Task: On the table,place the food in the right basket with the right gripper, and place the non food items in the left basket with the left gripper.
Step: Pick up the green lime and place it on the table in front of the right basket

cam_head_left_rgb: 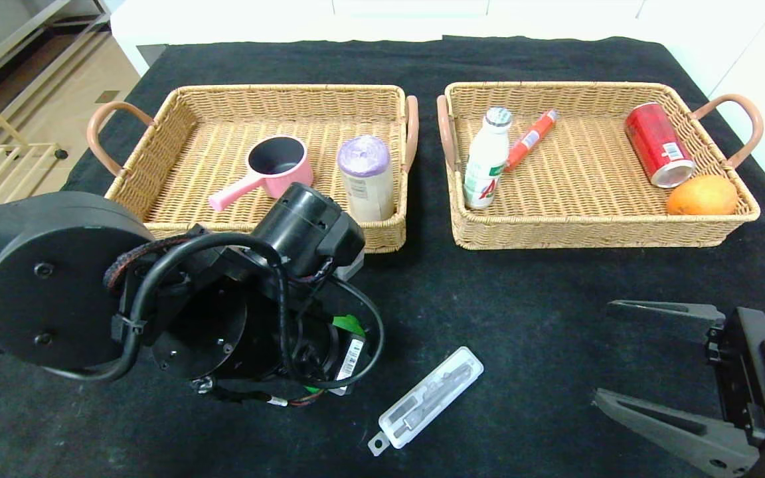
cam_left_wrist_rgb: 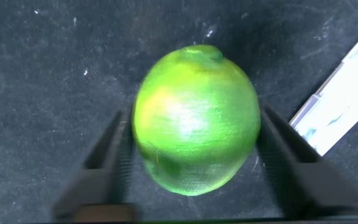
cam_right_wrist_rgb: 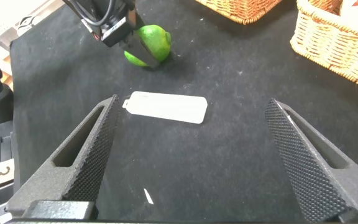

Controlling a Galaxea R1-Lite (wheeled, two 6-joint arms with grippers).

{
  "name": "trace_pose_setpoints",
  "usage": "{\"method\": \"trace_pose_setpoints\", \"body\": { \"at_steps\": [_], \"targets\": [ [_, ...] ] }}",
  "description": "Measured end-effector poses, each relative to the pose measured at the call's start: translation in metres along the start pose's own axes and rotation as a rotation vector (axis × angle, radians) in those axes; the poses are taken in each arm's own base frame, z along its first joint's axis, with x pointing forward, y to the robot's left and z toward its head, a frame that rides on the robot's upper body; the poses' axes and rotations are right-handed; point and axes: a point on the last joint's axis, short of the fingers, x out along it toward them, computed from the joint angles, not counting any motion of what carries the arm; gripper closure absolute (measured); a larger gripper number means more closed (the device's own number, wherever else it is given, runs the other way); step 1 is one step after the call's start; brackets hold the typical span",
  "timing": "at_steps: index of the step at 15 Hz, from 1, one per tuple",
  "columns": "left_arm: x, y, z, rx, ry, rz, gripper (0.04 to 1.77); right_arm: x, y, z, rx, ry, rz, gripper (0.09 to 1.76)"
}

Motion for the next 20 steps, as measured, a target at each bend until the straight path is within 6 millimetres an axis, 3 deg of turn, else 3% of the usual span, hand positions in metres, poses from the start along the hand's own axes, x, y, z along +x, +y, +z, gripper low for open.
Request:
{"method": "trace_pose_setpoints", "body": {
  "at_steps": [3, 12, 20],
  "targets": [
    [0.003, 0.000, -0.002, 0.003, 0.009, 0.005, 0.73, 0.000, 0.000, 0.000, 0.001, 0.001, 0.000, 0.14],
    [0.003, 0.001, -0.002, 0.000, 0.014, -0.005, 0.75, 0.002, -0.002, -0.002, 0.008, 0.012, 0.001, 0.14],
    [-0.041, 0.010, 0.007, -0.033, -0.139, -0.214, 0.76, -0.001, 0.001, 0.002, 0.005, -0.003, 0.000, 0.14]
  ]
}}
